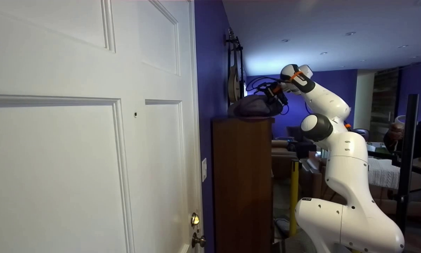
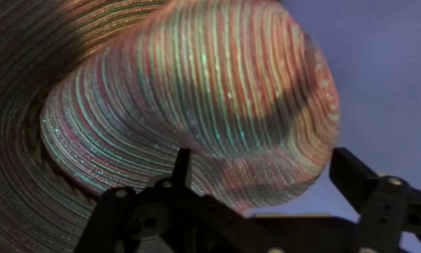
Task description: Put the hat on the top of the shelf
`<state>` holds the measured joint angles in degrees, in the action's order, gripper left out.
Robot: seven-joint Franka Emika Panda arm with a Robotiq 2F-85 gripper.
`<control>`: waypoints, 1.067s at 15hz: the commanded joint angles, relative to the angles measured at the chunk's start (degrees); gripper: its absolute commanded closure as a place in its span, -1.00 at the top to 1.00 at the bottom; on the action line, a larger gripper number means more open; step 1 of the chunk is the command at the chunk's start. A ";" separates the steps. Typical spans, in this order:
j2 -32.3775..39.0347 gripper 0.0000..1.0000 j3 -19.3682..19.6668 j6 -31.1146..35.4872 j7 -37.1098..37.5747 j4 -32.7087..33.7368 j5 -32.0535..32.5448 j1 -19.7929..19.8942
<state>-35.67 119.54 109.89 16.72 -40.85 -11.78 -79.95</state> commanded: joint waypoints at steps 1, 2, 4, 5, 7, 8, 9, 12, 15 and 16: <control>-2.37 1.00 0.36 -0.18 0.95 4.23 0.45 -2.51; -2.43 1.00 -0.18 -0.83 1.35 4.40 -0.30 -2.29; -3.74 1.00 -9.03 -0.62 3.80 2.70 3.84 1.49; -3.91 1.00 -11.35 -1.32 5.18 2.75 3.82 2.22; -4.04 1.00 -15.47 -2.20 7.25 2.56 3.98 3.71; -3.69 1.00 -17.08 -2.60 9.09 2.27 4.19 4.53; -3.25 1.00 -18.54 -3.65 10.54 1.90 4.49 5.54; -1.46 1.00 -21.39 -8.69 16.86 0.47 6.35 8.48; 0.84 1.00 -22.75 -12.77 21.03 -0.33 9.51 10.42; 1.81 1.00 -22.82 -13.39 21.55 -0.70 11.01 10.88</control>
<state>-36.30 98.32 99.07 34.17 -40.09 -4.95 -71.32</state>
